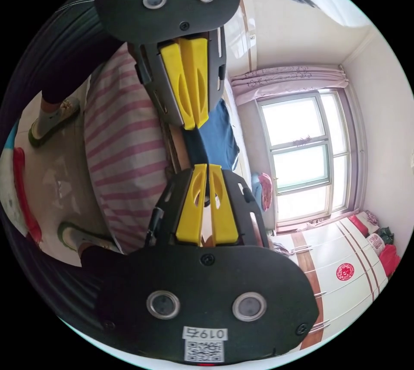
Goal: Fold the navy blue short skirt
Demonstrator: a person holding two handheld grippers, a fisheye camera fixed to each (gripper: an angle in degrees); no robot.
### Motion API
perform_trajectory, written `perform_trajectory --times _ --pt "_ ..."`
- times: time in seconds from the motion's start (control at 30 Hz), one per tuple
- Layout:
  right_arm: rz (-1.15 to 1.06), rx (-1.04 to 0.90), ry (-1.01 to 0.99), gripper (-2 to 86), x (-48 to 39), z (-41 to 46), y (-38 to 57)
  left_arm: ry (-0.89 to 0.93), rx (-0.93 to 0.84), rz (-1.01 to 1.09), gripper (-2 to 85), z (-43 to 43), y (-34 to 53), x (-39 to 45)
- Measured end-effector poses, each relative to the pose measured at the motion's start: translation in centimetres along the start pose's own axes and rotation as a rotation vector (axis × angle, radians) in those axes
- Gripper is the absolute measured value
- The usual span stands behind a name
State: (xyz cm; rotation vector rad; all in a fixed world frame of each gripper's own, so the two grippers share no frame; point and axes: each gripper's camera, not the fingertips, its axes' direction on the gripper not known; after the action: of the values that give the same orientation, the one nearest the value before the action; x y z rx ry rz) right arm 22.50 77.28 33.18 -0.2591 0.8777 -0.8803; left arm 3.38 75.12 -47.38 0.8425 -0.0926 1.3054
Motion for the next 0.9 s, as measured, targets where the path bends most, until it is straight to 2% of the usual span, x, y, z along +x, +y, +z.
perform_trajectory --times 0.13,0.23,0.43,0.67,0.8,0.9 --pt "-0.035 -0.013 -0.037 -0.9 -1.0 1.0 1.4 0.012 -0.006 0.041 0.7 0.0 -0.3 0.0" --pt "-0.074 -0.011 0.024 -0.7 -2.1 1.2 2.3 0.008 -0.011 0.034 0.7 -0.2 -0.6 -0.3" --pt "-0.05 -0.006 0.1 3.1 -1.3 1.6 4.9 -0.055 -0.005 0.017 0.7 -0.7 -1.1 -0.8" --pt "-0.038 -0.11 0.09 5.8 -0.2 3.5 7.8 -0.033 0.028 0.056 0.7 -1.1 -2.4 -1.4" --pt "-0.056 -0.12 0.09 4.4 -0.1 4.1 8.4 -0.013 0.038 0.051 0.7 -0.8 -3.4 -2.0" --pt "-0.002 -0.108 0.101 6.4 1.0 4.3 8.9 0.006 0.05 0.043 0.7 -0.7 -3.7 -2.6"
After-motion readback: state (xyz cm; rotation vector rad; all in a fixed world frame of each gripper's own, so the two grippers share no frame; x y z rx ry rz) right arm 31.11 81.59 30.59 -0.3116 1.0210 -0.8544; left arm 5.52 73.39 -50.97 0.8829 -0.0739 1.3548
